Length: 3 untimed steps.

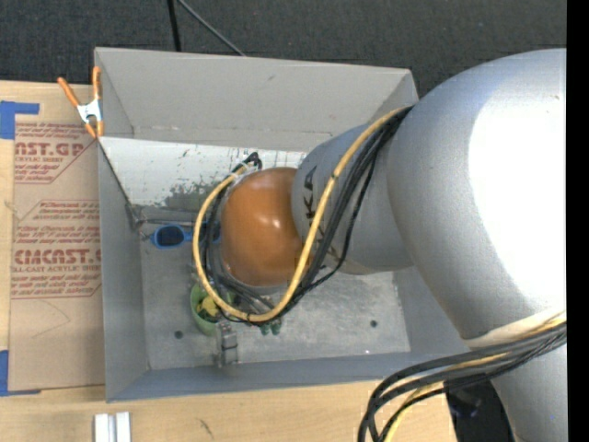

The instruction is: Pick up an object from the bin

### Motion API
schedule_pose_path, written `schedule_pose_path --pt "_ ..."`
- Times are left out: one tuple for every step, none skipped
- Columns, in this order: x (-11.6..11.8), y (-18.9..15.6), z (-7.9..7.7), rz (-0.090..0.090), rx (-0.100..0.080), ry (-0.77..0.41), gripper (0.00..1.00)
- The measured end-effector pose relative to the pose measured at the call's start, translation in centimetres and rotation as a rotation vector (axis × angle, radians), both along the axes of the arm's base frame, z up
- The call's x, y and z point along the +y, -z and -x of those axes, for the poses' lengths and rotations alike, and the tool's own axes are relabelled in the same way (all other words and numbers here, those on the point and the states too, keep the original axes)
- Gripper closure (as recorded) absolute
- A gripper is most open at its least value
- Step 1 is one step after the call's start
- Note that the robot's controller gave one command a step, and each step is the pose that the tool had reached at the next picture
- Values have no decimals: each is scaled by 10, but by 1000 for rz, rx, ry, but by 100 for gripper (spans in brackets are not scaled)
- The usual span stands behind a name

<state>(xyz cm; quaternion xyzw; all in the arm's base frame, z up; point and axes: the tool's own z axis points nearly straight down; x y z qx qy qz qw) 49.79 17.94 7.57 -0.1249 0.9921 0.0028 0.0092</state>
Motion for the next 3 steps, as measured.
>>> schedule_pose_path --pt "-44 -2 -24 2 10 41 0" --pt "-43 -3 -24 1 7 39 100" --pt "-33 -144 -33 6 11 4 100"
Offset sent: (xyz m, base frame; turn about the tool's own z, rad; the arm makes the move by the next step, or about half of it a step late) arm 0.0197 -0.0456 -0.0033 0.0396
